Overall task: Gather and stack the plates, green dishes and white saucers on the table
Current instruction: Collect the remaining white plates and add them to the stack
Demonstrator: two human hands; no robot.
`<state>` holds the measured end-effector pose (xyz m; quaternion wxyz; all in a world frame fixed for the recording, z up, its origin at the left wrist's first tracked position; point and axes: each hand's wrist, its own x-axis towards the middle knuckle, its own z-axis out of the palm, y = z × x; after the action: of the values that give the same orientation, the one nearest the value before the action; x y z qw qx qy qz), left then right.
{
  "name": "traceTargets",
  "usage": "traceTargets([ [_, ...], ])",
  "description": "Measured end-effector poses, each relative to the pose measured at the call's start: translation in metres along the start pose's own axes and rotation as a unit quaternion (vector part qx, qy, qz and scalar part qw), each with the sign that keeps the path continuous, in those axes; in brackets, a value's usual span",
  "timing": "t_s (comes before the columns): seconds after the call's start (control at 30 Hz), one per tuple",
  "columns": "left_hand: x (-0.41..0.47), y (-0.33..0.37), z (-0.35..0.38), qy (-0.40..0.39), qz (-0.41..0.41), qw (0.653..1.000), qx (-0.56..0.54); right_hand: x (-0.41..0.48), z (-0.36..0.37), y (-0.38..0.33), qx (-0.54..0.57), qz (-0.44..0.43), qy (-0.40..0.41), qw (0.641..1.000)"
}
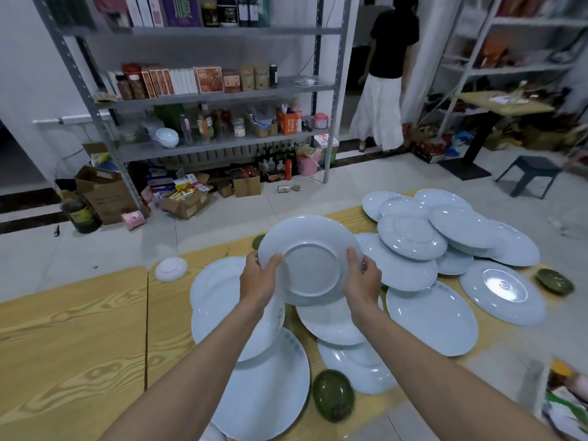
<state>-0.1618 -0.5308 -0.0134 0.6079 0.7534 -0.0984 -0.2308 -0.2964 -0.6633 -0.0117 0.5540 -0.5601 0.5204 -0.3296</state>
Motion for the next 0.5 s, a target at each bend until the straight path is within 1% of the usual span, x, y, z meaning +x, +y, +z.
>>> traceTargets([
  [0.07,-0.005,0.005,0.0,-0.027,-0.014,0.999,-0.04,-0.011,0.001,-0.006,0.073,0.014,0.023,0.997],
  [0.13,-0.012,0.01,0.0,-0.046,-0.024,0.995,-0.084,-0.019,0.002,-0.01,0.14,0.032,0.022,0.989],
  [0.27,-0.024,0.016,-0.007,-0.063,-0.03,0.976,-0.206,-0.034,-0.005,-0.009,0.191,0.071,0.009,0.979],
  [0.33,-0.028,0.015,-0.013,-0.074,-0.042,0.97,-0.226,-0.042,-0.01,-0.007,0.214,0.079,0.012,0.974],
  [0.4,-0.032,0.01,-0.021,-0.099,-0.036,0.969,-0.224,-0.051,-0.018,-0.001,0.201,0.063,0.004,0.977],
  [0.5,-0.041,0.002,-0.03,-0.147,0.009,0.974,-0.17,-0.064,-0.034,0.012,0.103,0.015,-0.001,0.995],
])
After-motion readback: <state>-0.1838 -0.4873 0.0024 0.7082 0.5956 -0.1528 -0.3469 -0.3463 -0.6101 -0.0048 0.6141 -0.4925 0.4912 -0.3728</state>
